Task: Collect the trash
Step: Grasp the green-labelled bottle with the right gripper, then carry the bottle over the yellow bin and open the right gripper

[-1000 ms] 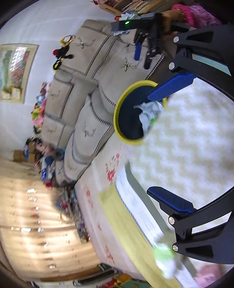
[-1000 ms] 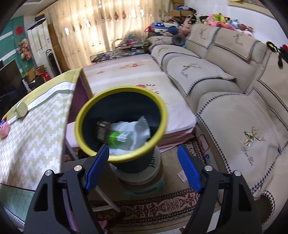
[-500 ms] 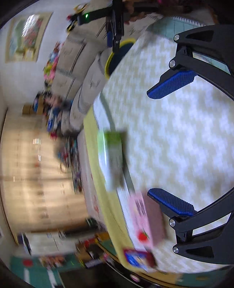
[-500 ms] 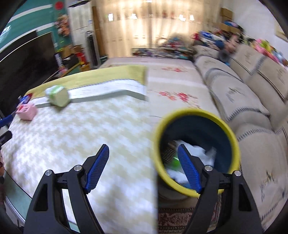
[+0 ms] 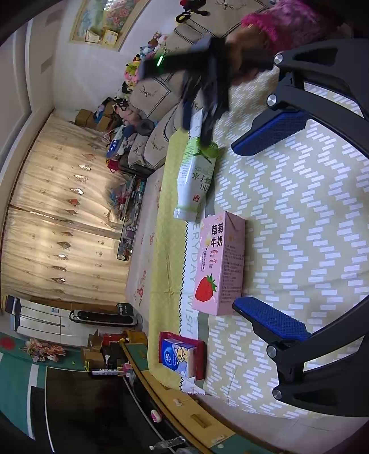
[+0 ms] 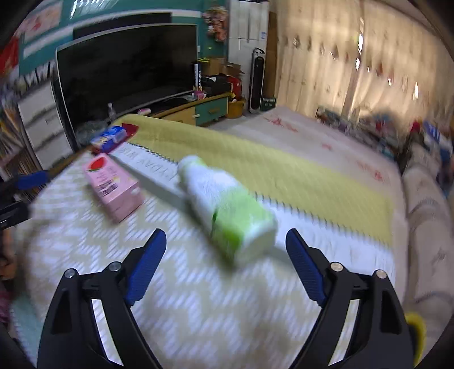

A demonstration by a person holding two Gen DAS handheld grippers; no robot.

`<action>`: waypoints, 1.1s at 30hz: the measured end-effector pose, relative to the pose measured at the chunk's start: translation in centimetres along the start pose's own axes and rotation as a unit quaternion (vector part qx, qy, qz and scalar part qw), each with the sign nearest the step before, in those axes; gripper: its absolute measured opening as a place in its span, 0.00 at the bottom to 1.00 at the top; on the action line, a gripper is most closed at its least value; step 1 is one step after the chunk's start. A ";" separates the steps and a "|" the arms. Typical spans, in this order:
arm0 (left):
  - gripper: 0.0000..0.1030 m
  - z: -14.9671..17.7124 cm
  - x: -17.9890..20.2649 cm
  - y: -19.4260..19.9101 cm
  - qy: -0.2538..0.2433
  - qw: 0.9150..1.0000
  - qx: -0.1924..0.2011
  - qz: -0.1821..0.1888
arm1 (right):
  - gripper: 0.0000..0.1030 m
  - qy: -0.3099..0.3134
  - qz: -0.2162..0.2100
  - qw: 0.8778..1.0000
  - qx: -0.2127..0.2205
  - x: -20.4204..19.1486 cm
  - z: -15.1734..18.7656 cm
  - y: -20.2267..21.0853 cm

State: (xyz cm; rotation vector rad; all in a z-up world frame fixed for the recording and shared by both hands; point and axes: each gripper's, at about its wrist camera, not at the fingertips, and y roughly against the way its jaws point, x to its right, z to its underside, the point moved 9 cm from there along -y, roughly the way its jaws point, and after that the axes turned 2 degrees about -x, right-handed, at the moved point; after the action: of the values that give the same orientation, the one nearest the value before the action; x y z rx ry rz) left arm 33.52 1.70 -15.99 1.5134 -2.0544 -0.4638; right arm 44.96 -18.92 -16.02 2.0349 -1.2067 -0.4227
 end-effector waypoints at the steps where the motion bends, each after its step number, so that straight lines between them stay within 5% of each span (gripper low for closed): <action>1: 0.95 0.1 0.2 0.0 -0.003 1.000 -0.003 0.000 | 0.81 0.005 0.005 1.000 -0.003 0.4 -0.7 -1.1; 7: 0.95 0.3 1.8 -0.9 -0.023 1.000 -0.013 0.007 | 0.82 0.007 -0.049 0.997 -0.065 0.5 -0.5 -5.8; 12: 0.95 0.6 2.4 -1.4 -0.033 0.999 -0.018 0.008 | 0.50 -0.020 -0.093 0.992 -0.085 -0.5 0.9 -5.9; 21: 0.95 1.0 2.5 -1.9 -0.042 0.999 -0.023 -0.003 | 0.49 -0.083 -0.087 0.990 -0.078 0.7 4.5 0.0; 28: 0.95 1.4 2.6 -2.5 -0.042 0.999 -0.031 -0.003 | 0.49 -0.198 0.008 0.980 -0.036 9.9 10.8 8.3; 33: 0.95 1.0 2.2 -2.6 -0.037 0.999 -0.030 -0.007 | 0.49 -0.292 0.112 0.948 -0.059 18.8 18.9 11.9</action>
State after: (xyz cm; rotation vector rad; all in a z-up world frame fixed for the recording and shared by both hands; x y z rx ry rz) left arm 34.35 -1.26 -17.78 1.4957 -2.0683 -0.5901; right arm 35.80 -46.48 -18.92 1.6899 -1.6906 -1.0055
